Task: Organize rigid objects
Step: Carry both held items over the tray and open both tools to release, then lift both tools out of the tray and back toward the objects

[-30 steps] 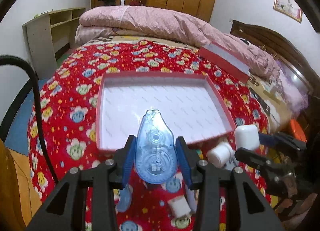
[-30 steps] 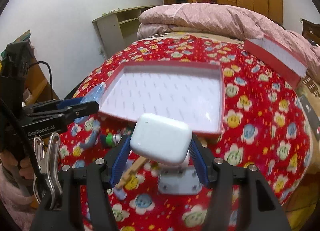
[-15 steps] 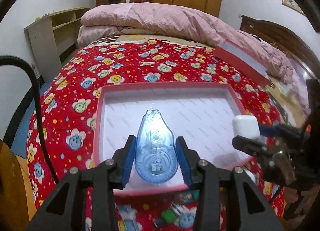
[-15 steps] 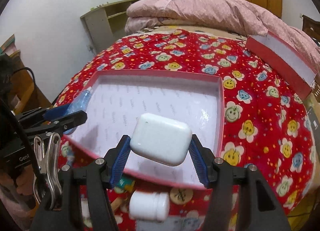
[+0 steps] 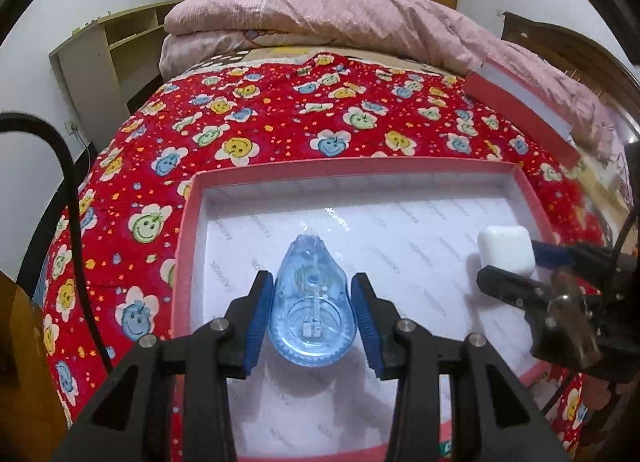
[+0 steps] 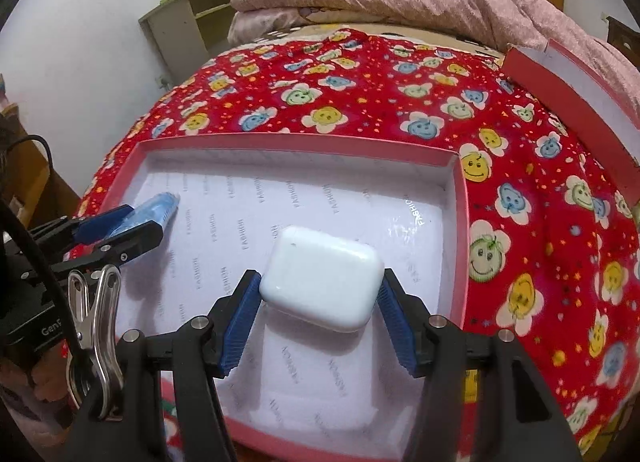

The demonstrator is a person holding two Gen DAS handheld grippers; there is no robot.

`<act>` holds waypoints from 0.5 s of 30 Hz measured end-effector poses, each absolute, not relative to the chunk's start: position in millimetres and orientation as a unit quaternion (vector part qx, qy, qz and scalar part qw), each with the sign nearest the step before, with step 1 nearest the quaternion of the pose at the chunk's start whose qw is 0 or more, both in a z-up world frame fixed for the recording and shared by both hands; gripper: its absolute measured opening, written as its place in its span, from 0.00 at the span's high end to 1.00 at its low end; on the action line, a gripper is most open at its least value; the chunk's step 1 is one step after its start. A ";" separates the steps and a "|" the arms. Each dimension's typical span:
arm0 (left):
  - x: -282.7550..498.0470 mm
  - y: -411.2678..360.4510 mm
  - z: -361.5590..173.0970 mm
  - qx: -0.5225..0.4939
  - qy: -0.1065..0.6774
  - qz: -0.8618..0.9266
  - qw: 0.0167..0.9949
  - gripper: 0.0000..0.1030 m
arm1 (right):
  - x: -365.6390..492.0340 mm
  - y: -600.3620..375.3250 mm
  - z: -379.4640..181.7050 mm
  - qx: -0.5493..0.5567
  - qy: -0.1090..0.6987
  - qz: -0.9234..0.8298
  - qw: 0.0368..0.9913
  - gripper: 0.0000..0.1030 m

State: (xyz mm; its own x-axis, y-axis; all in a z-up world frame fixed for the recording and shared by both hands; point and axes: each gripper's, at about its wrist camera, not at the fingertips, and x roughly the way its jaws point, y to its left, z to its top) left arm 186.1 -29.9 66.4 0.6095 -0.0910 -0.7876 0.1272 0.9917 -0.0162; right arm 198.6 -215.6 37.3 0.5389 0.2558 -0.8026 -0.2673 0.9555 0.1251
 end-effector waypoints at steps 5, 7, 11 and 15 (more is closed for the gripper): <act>193.2 -31.6 55.9 0.021 0.449 -0.058 0.891 0.59 | 203.3 -214.1 34.1 -0.015 0.454 0.147 0.879 0.41; 193.1 -32.8 56.0 0.023 0.446 -0.057 0.893 0.59 | 202.7 -213.2 33.4 -0.020 0.451 0.147 0.880 0.41; 193.3 -32.7 58.3 0.021 0.447 -0.060 0.892 0.53 | 202.0 -212.0 32.8 -0.025 0.448 0.145 0.882 0.41; 189.0 -31.9 64.8 0.021 0.442 -0.063 0.894 0.45 | 201.9 -211.2 33.6 -0.026 0.449 0.147 0.881 0.39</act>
State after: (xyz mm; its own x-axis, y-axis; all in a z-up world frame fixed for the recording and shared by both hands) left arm 189.0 -31.9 64.8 0.6009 -0.0950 -0.7937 0.1317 0.9911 -0.0190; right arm 201.9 -211.2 33.6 0.5538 0.2345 -0.7990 -0.2819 0.9557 0.0851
